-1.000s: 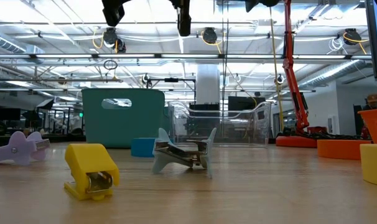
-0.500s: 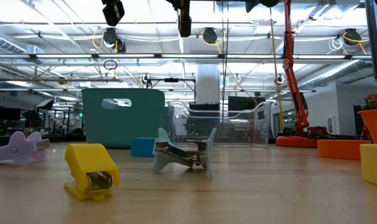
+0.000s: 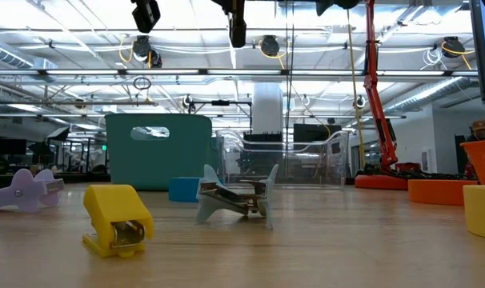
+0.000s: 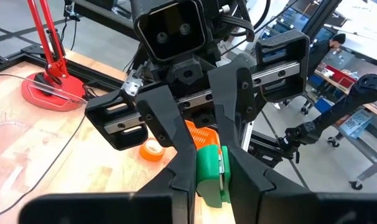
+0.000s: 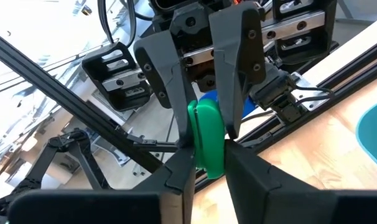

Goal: Pick and place Stapler, Stapler remover, tape
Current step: Put the mini green stapler into the blue bin

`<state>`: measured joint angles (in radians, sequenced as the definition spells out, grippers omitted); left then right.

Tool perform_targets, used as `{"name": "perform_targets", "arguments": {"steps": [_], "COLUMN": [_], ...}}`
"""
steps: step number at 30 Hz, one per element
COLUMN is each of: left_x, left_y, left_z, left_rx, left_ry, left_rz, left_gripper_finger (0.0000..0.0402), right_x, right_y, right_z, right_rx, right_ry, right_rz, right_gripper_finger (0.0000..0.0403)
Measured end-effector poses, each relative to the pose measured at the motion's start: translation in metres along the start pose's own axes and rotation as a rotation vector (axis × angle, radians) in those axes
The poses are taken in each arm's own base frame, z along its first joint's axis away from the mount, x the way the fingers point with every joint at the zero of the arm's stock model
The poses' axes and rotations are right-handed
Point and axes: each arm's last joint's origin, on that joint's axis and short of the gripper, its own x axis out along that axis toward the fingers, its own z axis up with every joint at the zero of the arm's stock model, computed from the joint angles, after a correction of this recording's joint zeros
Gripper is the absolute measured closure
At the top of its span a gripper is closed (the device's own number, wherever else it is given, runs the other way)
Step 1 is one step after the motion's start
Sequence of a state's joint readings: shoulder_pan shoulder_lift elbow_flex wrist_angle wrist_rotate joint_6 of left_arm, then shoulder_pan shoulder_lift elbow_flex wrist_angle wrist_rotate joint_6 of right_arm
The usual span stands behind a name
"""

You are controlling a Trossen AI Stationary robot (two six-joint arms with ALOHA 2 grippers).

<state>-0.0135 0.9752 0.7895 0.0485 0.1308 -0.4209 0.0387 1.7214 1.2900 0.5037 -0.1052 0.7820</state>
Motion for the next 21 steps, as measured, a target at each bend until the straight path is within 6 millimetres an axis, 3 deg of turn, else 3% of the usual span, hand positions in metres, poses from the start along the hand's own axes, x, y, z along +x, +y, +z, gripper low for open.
{"name": "perform_targets", "arguments": {"steps": [12, 21], "left_x": [0.0, -0.002], "left_y": [0.004, 0.013], "left_z": [0.0, -0.002], "left_rx": [0.004, -0.002], "left_ry": [0.007, 0.052], "left_rz": [0.024, 0.067], "left_gripper_finger": [0.0343, 0.0343], "right_x": [-0.001, -0.001], "right_y": [-0.005, -0.008], "right_z": [0.001, 0.001], "right_rx": [0.048, 0.046], "right_ry": [0.085, 0.13], "right_rz": [0.039, 0.059], "right_gripper_finger": [0.0219, 0.0204]}}
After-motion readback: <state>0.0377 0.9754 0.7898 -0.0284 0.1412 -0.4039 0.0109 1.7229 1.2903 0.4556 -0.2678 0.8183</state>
